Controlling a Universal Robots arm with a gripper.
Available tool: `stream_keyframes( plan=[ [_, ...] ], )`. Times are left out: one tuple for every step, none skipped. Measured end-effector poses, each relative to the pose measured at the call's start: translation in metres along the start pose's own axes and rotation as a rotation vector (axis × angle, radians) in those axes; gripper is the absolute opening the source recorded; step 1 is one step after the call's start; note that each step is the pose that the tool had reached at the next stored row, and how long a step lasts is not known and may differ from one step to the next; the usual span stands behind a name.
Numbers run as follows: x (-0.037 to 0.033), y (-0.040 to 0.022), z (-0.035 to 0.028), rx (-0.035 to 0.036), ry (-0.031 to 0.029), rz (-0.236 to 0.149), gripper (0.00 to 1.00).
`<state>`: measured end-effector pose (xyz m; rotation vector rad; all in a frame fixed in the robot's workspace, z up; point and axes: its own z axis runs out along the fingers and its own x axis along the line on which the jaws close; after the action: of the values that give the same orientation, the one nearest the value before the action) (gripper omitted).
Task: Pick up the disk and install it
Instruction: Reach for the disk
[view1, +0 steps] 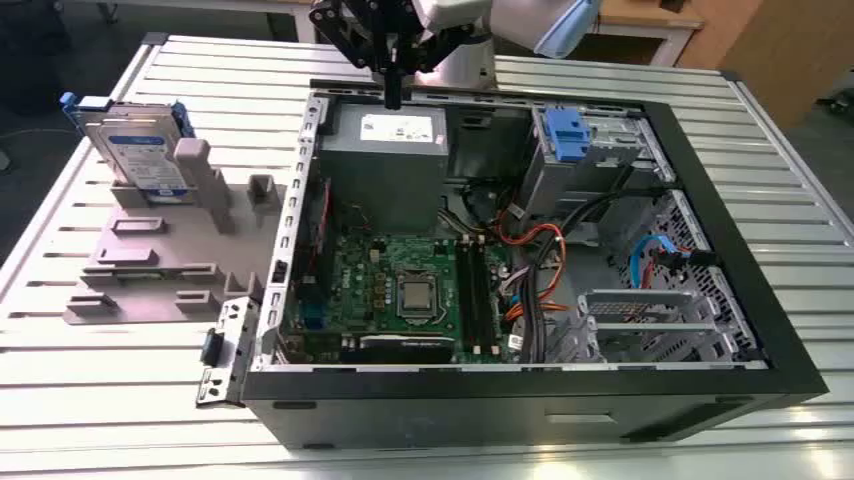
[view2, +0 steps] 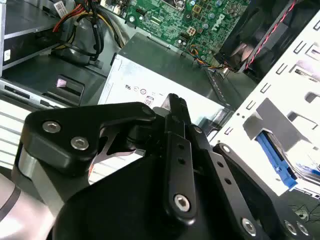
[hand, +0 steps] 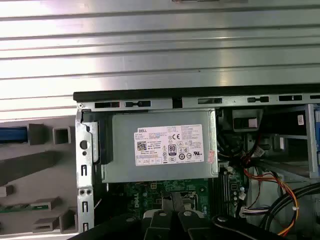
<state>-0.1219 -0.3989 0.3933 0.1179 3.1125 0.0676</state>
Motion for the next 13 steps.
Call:
stream_keyframes(
  plan=[
    [0.0,0.0,0.0,0.0,0.0,0.0,0.11],
    [0.0,0.0,0.0,0.0,0.0,0.0,0.11],
    [0.0001,0.0,0.0,0.0,0.0,0.0,0.11],
    [0.0002,0.0,0.0,0.0001,0.0,0.0,0.11],
    [0.0003,0.0,0.0,0.0001,0.0,0.0,0.11],
    [0.0005,0.0,0.0,0.0,0.0,0.0,0.11],
    [0.0007,0.0,0.0,0.0,0.0,0.0,0.11],
    [0.0009,-0.0001,0.0,0.0,0.0,0.0,0.11],
    [0.0013,-0.0001,0.0,-0.0001,0.0,0.0,0.11],
    [0.0016,-0.0001,0.0,-0.0001,0.0,0.0,0.11],
    [0.0019,-0.0001,0.0,0.0,-0.0001,0.0,0.11],
    [0.0024,-0.0002,0.0,0.0,-0.0001,0.0,0.11],
    [0.0028,-0.0002,-0.0001,-0.0001,-0.0001,0.0,0.11]
  ],
)
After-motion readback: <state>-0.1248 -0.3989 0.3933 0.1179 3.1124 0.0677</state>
